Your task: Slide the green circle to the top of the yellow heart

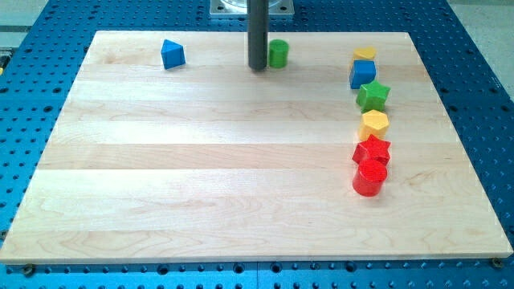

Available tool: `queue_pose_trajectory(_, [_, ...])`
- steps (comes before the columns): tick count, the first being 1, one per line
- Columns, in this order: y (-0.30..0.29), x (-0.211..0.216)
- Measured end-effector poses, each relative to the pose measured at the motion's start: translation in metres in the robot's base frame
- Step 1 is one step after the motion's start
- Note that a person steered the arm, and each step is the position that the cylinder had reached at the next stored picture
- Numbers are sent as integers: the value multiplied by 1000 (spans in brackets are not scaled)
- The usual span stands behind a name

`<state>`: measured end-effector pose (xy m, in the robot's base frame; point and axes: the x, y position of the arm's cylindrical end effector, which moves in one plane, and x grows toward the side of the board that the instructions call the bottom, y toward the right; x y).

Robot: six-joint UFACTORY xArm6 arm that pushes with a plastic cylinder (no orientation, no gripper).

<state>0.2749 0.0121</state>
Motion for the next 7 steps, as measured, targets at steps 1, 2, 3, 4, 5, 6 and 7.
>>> queue_pose_trajectory(1, [56,-4])
queue_pose_trajectory(2, [51,-14])
queue_pose_trajectory(3, [26,-33])
queue_pose_trajectory(4, [97,-35])
queue_pose_trajectory(5, [143,-42])
queue_pose_trajectory(6, [141,-60])
queue_pose_trajectory(7, [66,-70])
